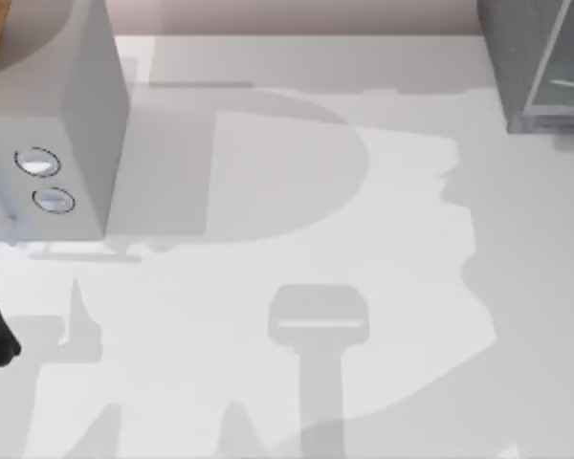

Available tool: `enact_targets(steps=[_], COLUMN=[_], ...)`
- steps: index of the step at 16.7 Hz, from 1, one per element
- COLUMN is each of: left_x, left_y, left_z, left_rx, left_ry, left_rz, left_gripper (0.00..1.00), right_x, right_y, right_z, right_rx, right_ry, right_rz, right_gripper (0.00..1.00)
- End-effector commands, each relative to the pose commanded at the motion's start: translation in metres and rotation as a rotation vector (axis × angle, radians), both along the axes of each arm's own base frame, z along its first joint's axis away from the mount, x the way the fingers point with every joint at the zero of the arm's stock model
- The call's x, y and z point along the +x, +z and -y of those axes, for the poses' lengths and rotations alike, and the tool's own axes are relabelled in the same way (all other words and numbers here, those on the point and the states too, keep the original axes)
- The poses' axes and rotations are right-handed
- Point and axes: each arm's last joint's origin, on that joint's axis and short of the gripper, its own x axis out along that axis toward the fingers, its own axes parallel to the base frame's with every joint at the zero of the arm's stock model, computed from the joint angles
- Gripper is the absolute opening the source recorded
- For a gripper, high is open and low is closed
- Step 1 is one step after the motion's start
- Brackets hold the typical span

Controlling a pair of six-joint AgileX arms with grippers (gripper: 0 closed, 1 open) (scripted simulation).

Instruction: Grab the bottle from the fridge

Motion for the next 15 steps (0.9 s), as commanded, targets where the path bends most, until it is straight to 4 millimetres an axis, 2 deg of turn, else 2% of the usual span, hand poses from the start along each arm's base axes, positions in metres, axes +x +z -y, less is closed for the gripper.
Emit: enact_targets(steps=[2,8,13,15], left_x=[0.000,0.000,0.000,0.000], left_y=[0.000,0.000,0.000,0.000], left_z=[0.000,0.000,0.000,0.000], left_rx=[0.000,0.000,0.000,0.000], left_ry=[0.000,0.000,0.000,0.000], left_rz=[0.000,0.000,0.000,0.000], left_gripper=[1.00,1.00,1.00,1.00], right_x=[0.008,0.057,0.060,0.060], right_y=[-0.003,-0.001,-0.001,-0.001], right_z=[0.000,0.000,-0.001,-0.001], right_rx=[0.002,0.000,0.001,0.001], right_ry=[0.002,0.002,0.002,0.002], right_rz=[-0.009,0.001,-0.003,-0.003], right_gripper=[1.00,1.00,1.00,0.85])
